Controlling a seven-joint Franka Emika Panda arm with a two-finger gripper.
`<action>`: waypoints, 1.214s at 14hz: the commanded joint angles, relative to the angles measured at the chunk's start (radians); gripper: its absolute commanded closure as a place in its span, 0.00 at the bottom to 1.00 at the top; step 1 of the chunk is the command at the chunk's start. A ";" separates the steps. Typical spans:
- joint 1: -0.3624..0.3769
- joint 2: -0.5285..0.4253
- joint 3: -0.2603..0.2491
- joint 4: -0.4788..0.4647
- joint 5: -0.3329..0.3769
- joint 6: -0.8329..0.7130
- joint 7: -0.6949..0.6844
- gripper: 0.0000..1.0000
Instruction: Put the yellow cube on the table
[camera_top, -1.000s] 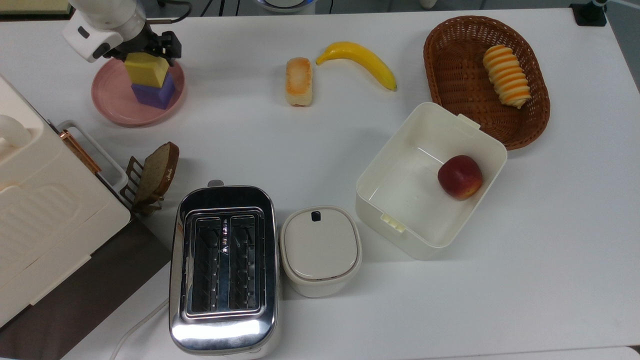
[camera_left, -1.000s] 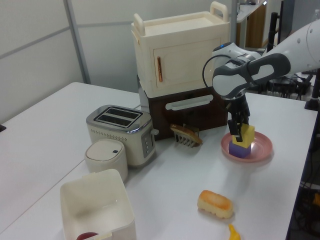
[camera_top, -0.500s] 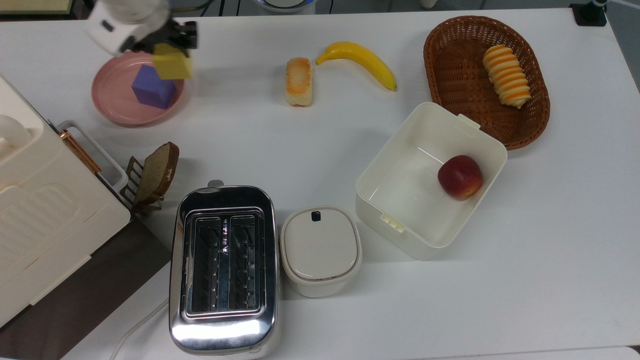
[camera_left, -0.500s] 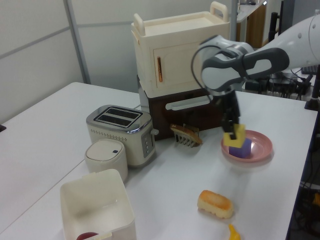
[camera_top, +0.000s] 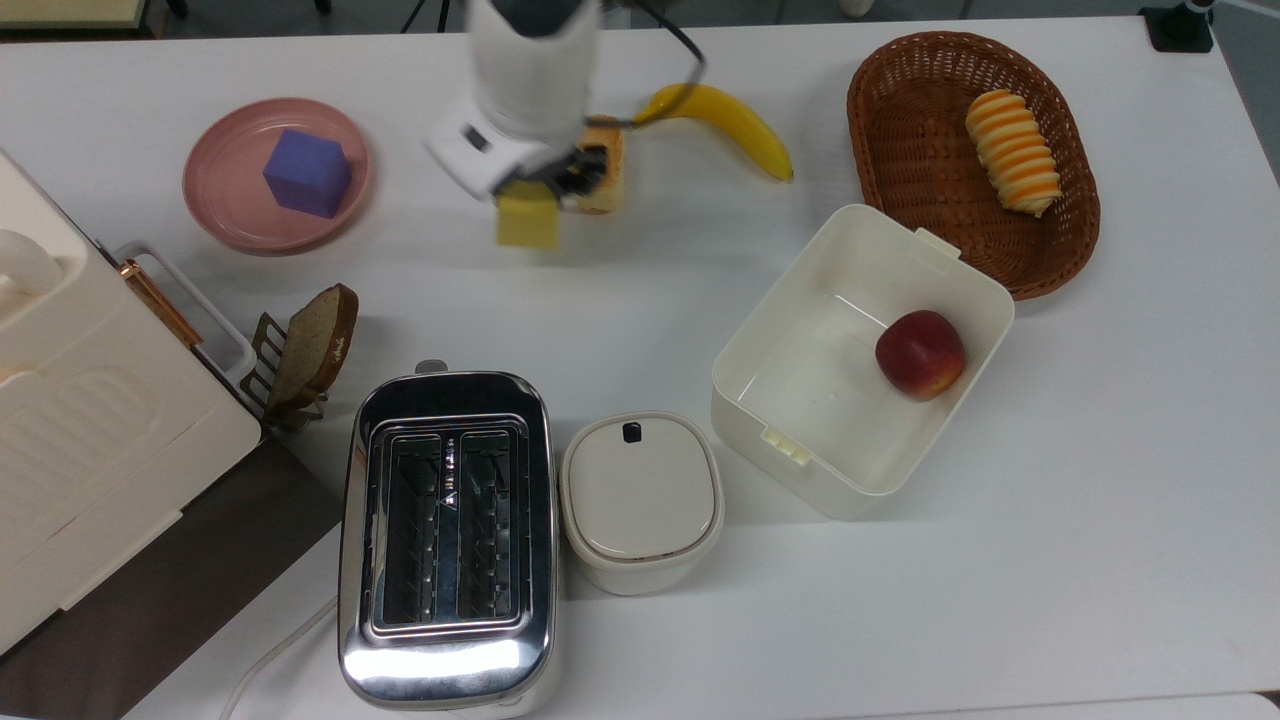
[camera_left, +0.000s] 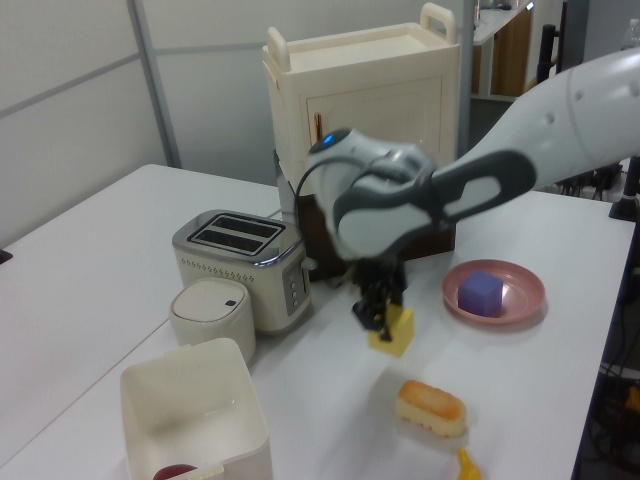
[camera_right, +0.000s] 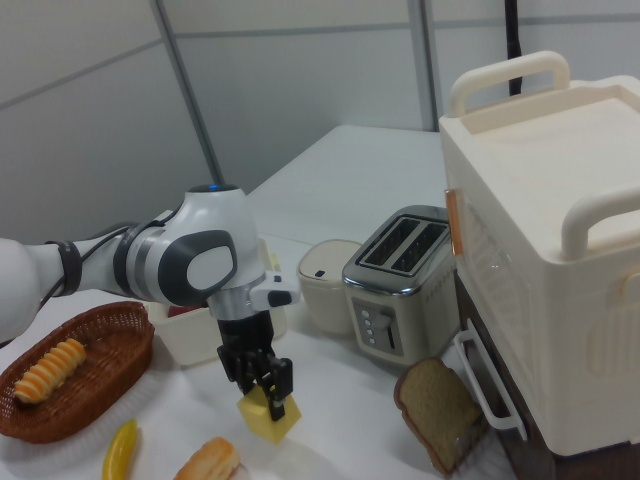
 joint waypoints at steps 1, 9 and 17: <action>0.081 0.051 -0.017 0.004 0.007 0.054 0.113 0.50; 0.060 0.033 -0.035 0.158 0.006 -0.050 0.155 0.00; -0.144 -0.079 -0.040 0.204 0.009 -0.136 0.001 0.00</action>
